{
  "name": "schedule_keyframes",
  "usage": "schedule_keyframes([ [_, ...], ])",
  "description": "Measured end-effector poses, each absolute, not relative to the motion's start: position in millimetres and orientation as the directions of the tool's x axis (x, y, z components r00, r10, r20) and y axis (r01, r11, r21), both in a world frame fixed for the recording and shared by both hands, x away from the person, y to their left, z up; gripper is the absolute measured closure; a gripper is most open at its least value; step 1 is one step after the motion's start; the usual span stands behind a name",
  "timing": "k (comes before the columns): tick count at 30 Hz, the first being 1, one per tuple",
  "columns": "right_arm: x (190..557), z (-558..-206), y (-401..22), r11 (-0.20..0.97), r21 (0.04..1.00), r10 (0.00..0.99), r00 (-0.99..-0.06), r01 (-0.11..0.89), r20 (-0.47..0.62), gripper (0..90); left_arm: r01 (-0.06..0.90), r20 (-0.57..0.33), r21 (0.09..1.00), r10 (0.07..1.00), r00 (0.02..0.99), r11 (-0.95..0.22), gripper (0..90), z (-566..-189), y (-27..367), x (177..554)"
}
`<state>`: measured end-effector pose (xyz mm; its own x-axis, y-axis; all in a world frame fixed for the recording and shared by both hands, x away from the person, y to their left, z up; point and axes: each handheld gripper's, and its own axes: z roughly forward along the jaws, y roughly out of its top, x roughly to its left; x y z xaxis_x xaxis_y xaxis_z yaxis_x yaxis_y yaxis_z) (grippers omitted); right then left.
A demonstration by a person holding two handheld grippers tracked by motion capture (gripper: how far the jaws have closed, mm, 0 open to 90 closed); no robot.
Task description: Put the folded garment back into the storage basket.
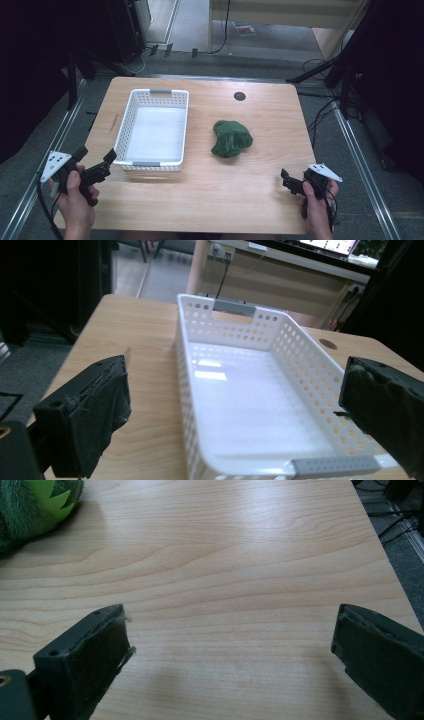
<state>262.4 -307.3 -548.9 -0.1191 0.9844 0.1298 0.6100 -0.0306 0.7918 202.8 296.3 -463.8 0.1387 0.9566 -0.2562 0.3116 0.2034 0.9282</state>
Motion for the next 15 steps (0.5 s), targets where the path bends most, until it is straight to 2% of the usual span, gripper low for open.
schedule_keyframes([
  [15,262,-549,-307,-0.029,0.793,0.984,-0.121,0.609,0.128,1.9,0.359,-0.245,0.921,0.942,0.228,0.152,0.7,-448,245,238],
])
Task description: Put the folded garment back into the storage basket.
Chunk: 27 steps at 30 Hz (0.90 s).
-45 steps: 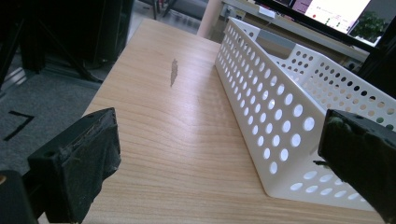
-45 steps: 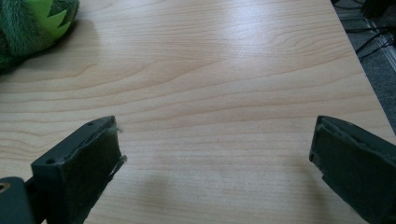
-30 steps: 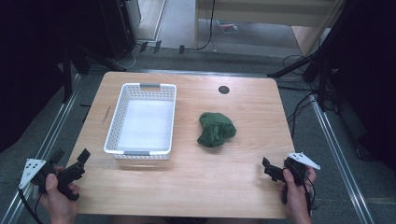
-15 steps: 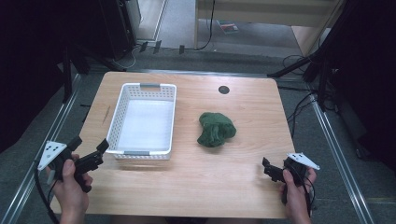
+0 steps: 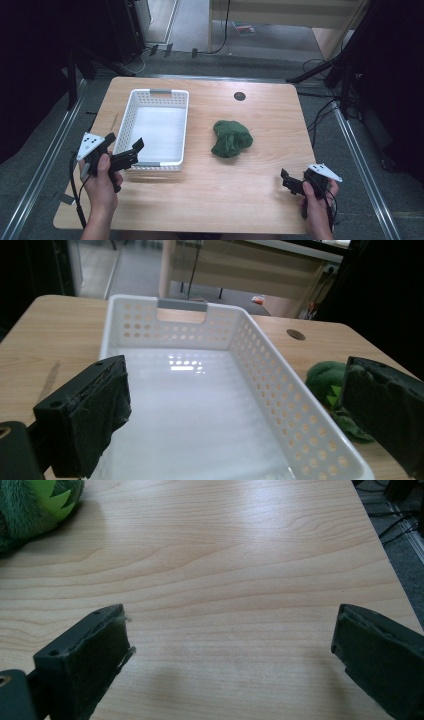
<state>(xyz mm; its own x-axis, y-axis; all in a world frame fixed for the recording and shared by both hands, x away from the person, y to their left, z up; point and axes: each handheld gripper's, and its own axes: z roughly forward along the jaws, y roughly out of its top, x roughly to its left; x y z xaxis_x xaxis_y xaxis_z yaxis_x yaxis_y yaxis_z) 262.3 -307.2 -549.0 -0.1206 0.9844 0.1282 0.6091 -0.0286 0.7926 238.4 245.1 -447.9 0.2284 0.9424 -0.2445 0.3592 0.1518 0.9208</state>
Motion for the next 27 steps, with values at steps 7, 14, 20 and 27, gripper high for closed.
schedule_keyframes([
  [7,262,-549,-307,-0.028,0.793,0.984,-0.121,0.609,0.128,1.9,0.378,-0.243,0.917,0.928,0.283,0.125,0.7,-441,218,253],
  [14,263,-549,-308,-0.027,0.793,0.984,-0.124,0.608,0.129,1.9,0.397,-0.243,0.912,0.912,0.329,0.099,0.7,-438,190,266],
  [20,263,-549,-308,-0.036,0.791,0.984,-0.119,0.611,0.136,1.9,0.41,-0.237,0.909,0.898,0.37,0.071,0.7,-435,166,275],
  [27,263,-549,-308,-0.039,0.791,0.983,-0.118,0.611,0.139,1.9,0.424,-0.23,0.905,0.885,0.404,0.042,0.7,-434,144,283],
])
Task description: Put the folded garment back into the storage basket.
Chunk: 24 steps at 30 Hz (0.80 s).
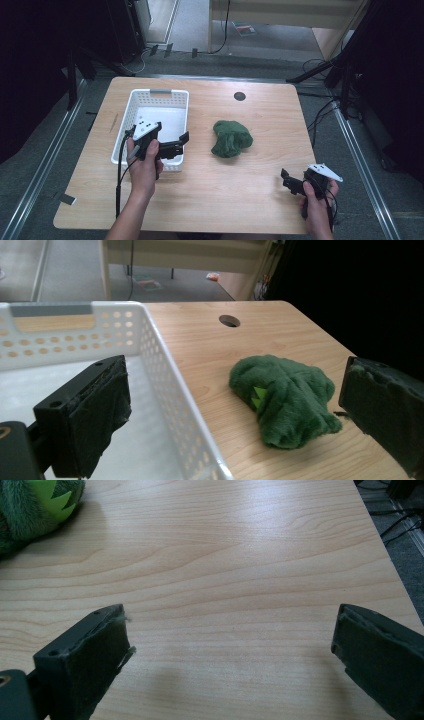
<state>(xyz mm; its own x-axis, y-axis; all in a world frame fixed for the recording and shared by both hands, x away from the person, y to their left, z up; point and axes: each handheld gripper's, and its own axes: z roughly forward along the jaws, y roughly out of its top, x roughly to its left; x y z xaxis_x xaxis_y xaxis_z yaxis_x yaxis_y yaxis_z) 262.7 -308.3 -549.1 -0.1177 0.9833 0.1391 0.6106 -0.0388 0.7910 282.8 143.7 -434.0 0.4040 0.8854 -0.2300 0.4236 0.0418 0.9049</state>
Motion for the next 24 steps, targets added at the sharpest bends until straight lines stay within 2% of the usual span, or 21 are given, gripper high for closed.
schedule_keyframes([
  [24,263,-549,-308,-0.042,0.788,0.982,-0.121,0.614,0.146,1.8,0.499,-0.255,0.866,0.847,0.467,-0.015,0.7,-446,65,314],
])
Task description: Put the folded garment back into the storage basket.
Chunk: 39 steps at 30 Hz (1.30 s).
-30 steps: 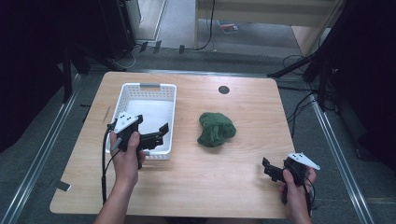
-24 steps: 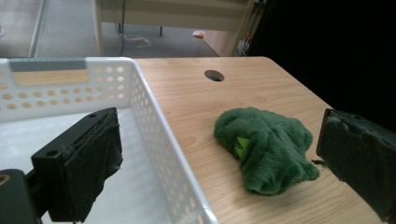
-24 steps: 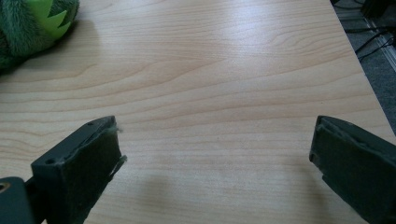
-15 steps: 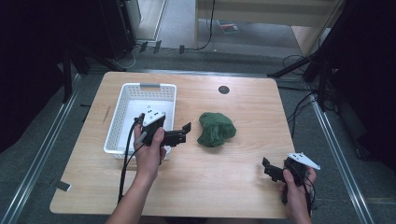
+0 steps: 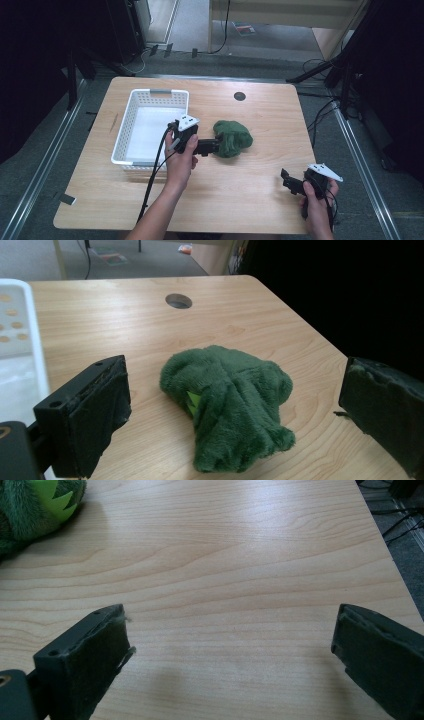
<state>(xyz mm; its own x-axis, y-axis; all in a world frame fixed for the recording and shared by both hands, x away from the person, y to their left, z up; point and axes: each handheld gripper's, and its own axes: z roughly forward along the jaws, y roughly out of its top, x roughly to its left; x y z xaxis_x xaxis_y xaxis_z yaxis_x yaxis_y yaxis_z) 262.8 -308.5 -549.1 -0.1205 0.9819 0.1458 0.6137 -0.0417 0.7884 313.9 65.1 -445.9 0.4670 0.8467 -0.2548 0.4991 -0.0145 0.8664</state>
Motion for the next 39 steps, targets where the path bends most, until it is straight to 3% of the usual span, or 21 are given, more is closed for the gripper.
schedule_keyframes([
  [22,263,-549,-309,-0.046,0.786,0.981,-0.122,0.617,0.153,1.9,0.568,-0.219,0.816,0.851,0.477,-0.109,0.7,-484,14,341],
  [39,263,-549,-309,-0.043,0.786,0.979,-0.13,0.617,0.155,1.9,0.627,-0.195,0.767,0.883,0.426,-0.133,0.0,-511,-9,360],
])
